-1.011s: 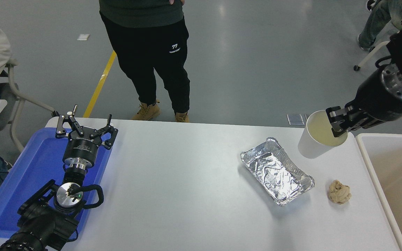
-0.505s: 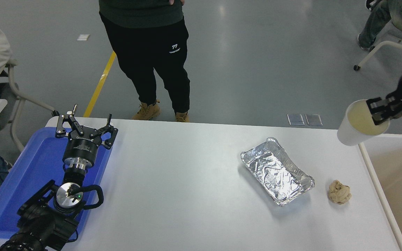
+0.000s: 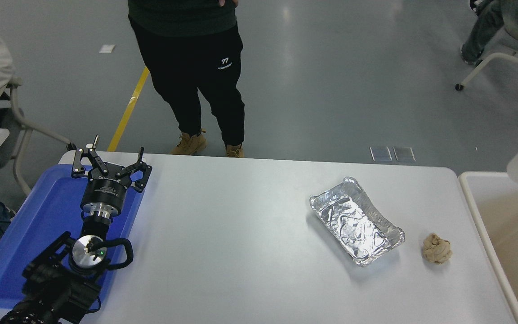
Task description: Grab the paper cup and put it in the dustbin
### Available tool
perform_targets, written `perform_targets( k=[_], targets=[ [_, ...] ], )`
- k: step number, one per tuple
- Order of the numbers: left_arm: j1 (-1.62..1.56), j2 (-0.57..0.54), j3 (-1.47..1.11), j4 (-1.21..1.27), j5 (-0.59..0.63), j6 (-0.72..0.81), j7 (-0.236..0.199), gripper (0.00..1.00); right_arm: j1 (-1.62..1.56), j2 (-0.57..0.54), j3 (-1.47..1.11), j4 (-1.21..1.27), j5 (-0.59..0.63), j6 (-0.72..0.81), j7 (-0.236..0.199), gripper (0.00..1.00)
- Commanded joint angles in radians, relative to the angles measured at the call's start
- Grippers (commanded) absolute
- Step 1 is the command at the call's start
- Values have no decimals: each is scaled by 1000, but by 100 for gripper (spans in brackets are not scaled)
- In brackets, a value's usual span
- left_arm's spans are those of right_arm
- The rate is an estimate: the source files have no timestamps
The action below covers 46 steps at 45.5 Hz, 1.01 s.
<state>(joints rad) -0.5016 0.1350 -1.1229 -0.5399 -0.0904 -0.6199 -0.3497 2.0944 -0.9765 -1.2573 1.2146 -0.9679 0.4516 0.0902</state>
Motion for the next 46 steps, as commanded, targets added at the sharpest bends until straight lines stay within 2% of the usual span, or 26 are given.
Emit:
perform_targets(
  k=[1,11,20,31,40,46],
  targets=[
    [0,0,0,0,0,0,0,100,-177,-85,67,-98,-32,-100,0,0],
    [0,0,0,0,0,0,0,100,-474,-97,220,-230,-28,-286,0,0],
    [-2,0,0,0,0,0,0,100,-781,-79,505,-388,-14,-332,3,0],
    [-2,0,0,0,0,0,0,100,-1085,24,757,-570,-8,-416,11,0],
    [0,0,0,1,0,0,0,100,-1257,123,819,-681,153,-514,11,0],
    [0,0,0,1,0,0,0,100,-1350,238,822,-845,270,-560,14,0]
  ],
)
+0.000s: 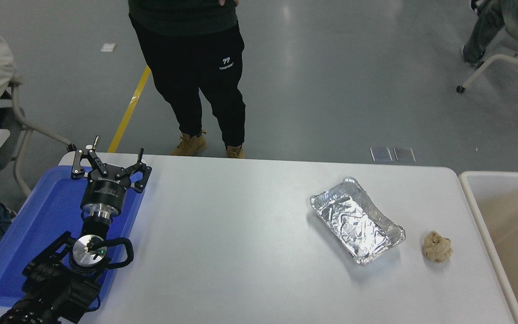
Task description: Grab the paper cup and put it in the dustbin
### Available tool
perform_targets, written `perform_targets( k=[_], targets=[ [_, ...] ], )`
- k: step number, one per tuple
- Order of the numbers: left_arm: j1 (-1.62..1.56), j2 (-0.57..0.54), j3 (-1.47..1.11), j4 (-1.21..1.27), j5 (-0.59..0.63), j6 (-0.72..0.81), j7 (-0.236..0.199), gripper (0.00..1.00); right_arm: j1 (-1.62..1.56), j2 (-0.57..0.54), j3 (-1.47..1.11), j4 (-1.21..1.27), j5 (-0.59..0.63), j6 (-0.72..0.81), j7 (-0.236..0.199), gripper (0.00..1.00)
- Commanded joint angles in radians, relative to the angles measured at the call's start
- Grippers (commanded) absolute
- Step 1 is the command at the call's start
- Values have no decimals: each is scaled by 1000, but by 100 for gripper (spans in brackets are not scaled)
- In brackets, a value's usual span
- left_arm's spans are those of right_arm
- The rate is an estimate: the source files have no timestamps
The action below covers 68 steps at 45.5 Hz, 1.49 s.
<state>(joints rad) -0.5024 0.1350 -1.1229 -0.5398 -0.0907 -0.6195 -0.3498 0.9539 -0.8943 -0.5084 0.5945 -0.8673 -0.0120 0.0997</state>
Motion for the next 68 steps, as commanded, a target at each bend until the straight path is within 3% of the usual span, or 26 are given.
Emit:
perform_targets(
  k=[1,9,14,56,59,64,68],
  targets=[
    [1,0,0,1,0,0,0,100,-224,178,73,-254,192,-102,6,0],
    [1,0,0,1,-1,0,0,100,-276,273,68,-387,465,-102,2,0],
    [1,0,0,1,-1,0,0,100,-306,281,67,-403,548,-103,-5,0],
    [-1,0,0,1,-1,1,-2,100,-388,336,114,-401,567,-105,-3,0],
    [1,0,0,1,0,1,-2,100,-388,337,114,-401,567,-105,-3,21],
    [1,0,0,1,-1,1,-2,100,-388,337,116,-400,567,-95,0,100],
    [-1,0,0,1,0,1,-2,100,-388,337,116,-392,567,-94,0,100]
  ],
)
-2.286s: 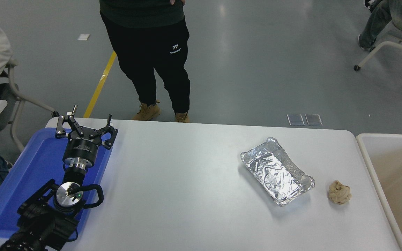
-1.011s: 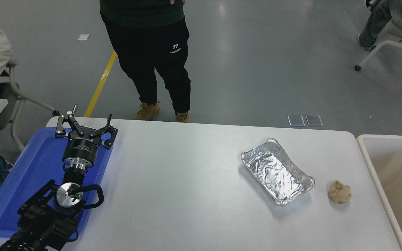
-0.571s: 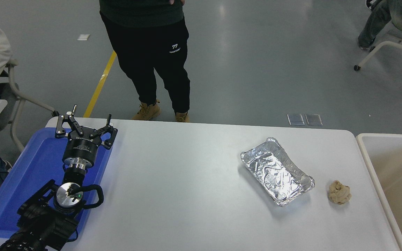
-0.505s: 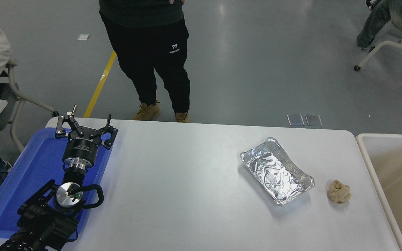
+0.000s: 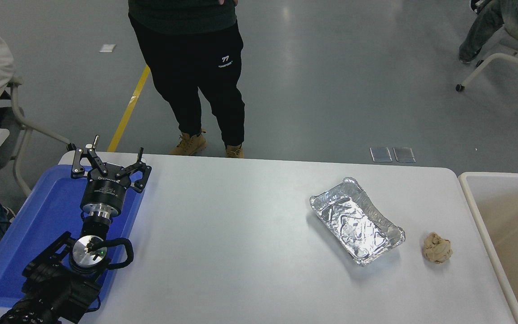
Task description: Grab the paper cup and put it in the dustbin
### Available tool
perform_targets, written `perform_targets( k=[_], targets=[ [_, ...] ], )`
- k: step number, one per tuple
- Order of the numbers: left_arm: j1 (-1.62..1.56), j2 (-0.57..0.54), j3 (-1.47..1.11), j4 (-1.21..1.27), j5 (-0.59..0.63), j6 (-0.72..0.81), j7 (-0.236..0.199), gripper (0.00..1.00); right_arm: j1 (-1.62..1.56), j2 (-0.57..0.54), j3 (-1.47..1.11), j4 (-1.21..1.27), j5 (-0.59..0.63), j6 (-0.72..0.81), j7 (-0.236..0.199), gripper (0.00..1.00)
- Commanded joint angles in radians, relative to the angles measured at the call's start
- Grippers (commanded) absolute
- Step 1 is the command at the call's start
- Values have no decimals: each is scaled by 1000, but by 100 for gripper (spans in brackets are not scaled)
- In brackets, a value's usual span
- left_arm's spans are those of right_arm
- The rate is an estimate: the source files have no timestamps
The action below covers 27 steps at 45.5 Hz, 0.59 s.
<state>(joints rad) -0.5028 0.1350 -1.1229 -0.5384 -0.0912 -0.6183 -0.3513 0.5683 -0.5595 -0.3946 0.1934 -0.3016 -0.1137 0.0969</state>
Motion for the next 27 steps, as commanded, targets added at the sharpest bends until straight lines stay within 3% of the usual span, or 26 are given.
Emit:
perform_targets(
  k=[1,27],
  targets=[
    [0,0,0,0,1,0,0,100,-2,4,2,9,1,8,3,100],
    [0,0,0,-2,1,-1,2,100,104,-16,-15,116,-16,11,6,100]
  ],
)
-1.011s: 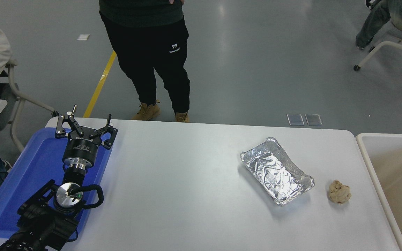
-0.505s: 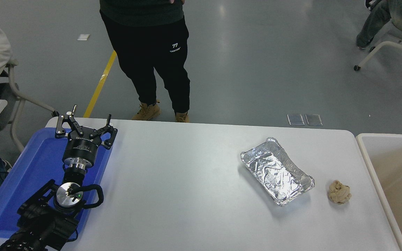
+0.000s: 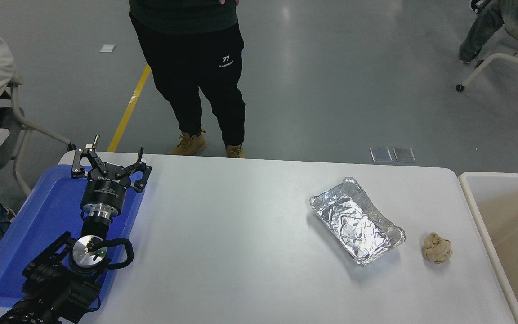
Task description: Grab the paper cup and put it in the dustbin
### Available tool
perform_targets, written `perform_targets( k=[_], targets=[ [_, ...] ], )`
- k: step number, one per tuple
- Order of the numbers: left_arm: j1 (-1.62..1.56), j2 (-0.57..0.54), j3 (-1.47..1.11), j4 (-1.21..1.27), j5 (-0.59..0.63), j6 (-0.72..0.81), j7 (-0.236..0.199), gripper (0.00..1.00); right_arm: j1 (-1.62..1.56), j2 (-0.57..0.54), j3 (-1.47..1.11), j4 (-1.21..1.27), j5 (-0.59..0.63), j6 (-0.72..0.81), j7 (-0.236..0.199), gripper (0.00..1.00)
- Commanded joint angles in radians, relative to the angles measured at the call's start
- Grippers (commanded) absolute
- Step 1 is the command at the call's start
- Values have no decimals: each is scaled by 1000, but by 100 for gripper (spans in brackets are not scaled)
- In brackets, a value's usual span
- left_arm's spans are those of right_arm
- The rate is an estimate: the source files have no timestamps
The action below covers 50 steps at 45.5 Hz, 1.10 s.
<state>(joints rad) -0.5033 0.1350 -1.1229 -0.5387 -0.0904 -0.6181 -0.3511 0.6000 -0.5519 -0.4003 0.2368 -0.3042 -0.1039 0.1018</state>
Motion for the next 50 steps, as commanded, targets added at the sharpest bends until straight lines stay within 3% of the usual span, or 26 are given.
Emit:
perform_targets(
  k=[1,6,27,50],
  targets=[
    [0,0,0,0,0,-2,1,100,83,-29,-9,84,-15,1,1,100],
    [0,0,0,-1,0,-2,1,100,141,-59,-12,146,-33,3,1,100],
    [0,0,2,-1,0,-2,1,100,400,-148,-19,449,-403,1,-11,100],
    [0,0,2,-1,0,-2,3,100,791,-138,-429,685,-405,9,-10,100]
  ],
)
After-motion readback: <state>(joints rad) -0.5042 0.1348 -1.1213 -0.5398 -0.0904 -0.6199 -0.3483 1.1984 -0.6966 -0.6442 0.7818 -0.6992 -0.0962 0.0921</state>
